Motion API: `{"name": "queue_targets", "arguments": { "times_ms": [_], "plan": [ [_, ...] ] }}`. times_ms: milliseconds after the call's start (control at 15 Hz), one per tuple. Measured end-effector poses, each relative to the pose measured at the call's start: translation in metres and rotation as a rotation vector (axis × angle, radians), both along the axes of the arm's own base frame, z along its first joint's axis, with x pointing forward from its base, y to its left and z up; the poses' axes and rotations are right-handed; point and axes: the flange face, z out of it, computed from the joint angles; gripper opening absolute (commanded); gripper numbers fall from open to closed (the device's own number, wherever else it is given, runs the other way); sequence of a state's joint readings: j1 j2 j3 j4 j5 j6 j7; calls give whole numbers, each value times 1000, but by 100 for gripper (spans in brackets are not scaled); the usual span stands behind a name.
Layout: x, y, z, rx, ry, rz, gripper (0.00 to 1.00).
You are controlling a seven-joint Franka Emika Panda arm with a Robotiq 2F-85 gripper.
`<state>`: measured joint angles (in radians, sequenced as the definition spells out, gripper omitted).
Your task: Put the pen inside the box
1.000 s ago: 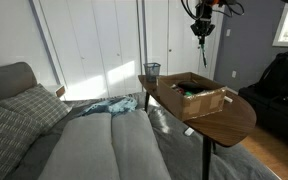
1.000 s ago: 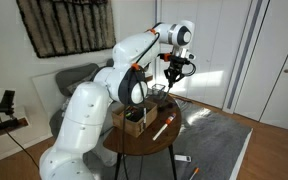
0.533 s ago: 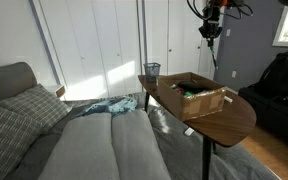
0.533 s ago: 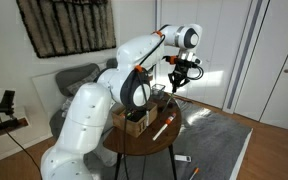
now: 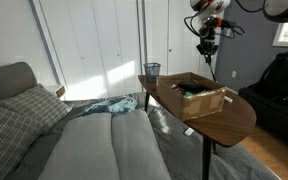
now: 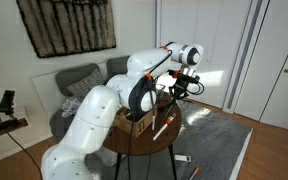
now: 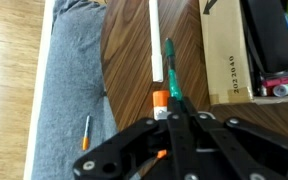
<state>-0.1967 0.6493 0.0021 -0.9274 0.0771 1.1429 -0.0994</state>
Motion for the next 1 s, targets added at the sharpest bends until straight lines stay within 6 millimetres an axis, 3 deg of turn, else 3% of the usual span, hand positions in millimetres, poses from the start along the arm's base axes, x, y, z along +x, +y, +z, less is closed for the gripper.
{"name": "queue_targets", "arguments": {
  "times_ms": [333,867,1000],
  "plan": [
    [8,10,-38,33,55,17,2],
    [11,27,-55,77,86,40,2],
    [13,33,-59,86,89,52,12]
  ]
}}
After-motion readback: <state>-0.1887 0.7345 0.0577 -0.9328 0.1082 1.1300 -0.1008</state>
